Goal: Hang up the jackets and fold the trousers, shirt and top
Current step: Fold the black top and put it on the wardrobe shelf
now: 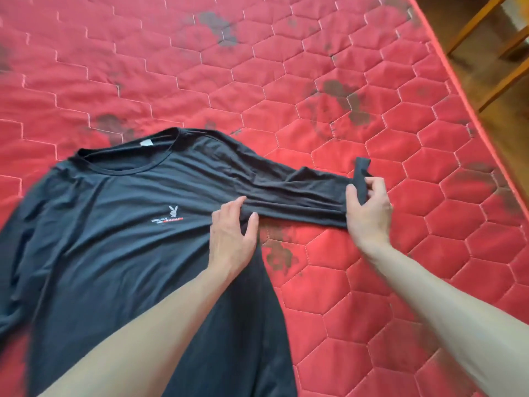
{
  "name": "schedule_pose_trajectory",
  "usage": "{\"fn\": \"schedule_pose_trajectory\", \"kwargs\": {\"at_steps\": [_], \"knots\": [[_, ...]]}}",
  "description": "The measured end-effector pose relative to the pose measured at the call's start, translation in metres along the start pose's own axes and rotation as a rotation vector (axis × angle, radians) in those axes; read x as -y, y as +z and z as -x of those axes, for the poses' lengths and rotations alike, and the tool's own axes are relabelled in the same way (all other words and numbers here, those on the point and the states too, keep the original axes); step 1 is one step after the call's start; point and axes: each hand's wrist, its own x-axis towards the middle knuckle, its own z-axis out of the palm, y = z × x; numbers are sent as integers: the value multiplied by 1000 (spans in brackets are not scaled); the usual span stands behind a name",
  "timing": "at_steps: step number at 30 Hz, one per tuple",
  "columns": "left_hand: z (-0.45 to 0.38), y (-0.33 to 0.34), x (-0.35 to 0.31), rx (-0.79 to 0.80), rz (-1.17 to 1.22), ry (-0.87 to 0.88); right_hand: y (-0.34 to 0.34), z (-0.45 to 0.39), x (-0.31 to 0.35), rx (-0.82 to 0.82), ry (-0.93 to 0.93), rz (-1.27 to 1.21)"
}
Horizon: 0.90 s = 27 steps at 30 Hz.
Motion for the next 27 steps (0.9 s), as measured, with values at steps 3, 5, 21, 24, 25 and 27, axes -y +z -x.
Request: {"fn": "schedule_pose_trajectory", "kwargs": {"at_steps": [3, 5, 21, 24, 25, 27], "knots": [[-7, -36, 7, 119, 454, -335, 63, 35, 70, 92, -96, -35], [-17, -64, 16, 204, 637, -527, 103, 63, 112, 147, -166, -52], [-44, -226, 179, 151, 526, -599, 236, 206, 177, 944, -842, 359], [-46, -224, 185, 124, 649, -691, 221, 164, 157, 629, -671, 343], [-45, -223, 186, 138, 667, -704, 215, 145, 151, 533, -544, 381], [-44, -220, 188, 160, 655, -693, 200, 106, 140, 445, -349, 511]]}}
